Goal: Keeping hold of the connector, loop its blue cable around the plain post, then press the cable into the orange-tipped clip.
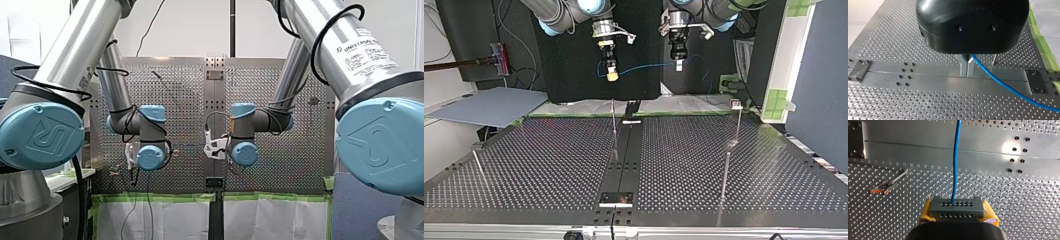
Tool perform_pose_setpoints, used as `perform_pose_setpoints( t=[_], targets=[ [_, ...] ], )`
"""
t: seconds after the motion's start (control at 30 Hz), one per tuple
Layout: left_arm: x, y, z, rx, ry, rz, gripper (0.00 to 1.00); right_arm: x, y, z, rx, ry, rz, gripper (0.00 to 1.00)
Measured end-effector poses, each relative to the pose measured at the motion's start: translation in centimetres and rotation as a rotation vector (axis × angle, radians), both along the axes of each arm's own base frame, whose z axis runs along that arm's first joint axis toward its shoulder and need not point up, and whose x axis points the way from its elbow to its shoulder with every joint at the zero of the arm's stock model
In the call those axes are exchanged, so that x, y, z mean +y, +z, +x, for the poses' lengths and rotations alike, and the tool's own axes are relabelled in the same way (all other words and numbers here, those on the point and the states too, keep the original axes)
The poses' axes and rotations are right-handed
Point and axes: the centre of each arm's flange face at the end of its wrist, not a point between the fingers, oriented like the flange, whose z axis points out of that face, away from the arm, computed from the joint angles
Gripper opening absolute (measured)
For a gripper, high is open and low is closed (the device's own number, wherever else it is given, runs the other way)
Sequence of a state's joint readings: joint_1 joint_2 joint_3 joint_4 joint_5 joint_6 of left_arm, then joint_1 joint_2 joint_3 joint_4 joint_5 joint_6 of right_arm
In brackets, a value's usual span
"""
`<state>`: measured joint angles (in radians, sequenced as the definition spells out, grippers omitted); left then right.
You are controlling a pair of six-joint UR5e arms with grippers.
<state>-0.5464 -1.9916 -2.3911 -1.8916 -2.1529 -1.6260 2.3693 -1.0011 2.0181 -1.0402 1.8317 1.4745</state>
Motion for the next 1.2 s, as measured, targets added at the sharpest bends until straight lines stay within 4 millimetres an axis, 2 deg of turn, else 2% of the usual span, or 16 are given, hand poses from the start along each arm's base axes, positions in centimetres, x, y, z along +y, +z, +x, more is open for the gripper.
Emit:
perform_pose_setpoints(
  t=[0.8, 0.83, 1.2],
  targets=[
    [0.00, 0.00, 0.00, 0.000, 0.000, 0.000, 0.00, 0.00, 0.00, 0.00, 0.000, 0.000, 0.000, 0.00],
    [0.00, 0.00, 0.00, 0.000, 0.000, 0.000, 0.04, 0.00, 0.00, 0.00, 0.000, 0.000, 0.000, 0.00],
    [0.00, 0.00, 0.00, 0.000, 0.000, 0.000, 0.04, 0.00, 0.00, 0.00, 0.000, 0.000, 0.000, 0.00]
  ],
)
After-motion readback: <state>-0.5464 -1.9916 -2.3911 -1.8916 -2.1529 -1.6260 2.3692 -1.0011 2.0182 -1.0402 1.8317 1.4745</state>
